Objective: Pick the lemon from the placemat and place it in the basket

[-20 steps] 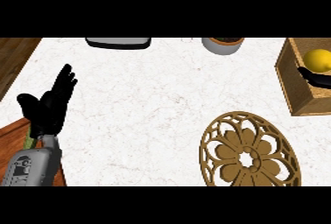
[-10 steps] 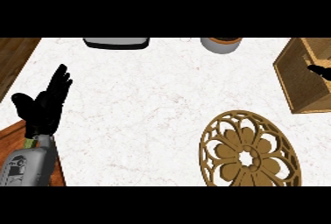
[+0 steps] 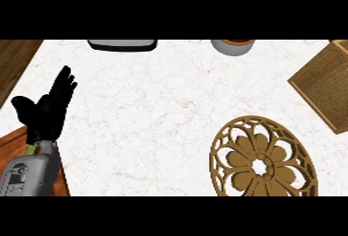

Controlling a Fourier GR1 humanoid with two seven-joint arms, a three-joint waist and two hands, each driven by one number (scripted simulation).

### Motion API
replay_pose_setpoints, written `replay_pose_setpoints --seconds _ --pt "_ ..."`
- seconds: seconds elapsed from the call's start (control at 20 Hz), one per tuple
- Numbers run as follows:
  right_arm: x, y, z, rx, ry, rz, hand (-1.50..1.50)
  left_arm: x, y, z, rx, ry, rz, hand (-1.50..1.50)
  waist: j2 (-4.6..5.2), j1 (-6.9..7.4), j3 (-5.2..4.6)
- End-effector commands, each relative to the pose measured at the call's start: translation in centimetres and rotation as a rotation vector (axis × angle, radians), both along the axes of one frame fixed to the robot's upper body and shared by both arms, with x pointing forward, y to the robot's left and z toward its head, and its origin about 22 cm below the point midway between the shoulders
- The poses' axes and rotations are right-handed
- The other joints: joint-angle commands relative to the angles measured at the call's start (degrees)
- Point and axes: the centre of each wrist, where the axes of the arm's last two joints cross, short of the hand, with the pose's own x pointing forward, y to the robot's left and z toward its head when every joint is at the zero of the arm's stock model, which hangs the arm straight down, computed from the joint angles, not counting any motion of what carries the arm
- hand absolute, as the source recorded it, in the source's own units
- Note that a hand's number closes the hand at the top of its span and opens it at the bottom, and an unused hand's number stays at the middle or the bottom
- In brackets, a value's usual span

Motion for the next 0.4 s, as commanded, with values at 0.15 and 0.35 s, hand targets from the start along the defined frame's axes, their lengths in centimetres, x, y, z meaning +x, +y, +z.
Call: replay_pose_setpoints --seconds 0.15,0.35 --pt "-5.6 -4.9 1.2 0.080 -0.001 -0.007 -1.50 -0.3 0.1 -0.5 0.002 -0.014 0.009 0.00 0.42 -0.05 0.22" --pt "-5.5 -4.6 -0.1 0.123 -0.029 0.034 -1.50 0.0 -0.3 0.1 -0.022 -0.009 -0.015 0.00 0.48 0.45 0.30"
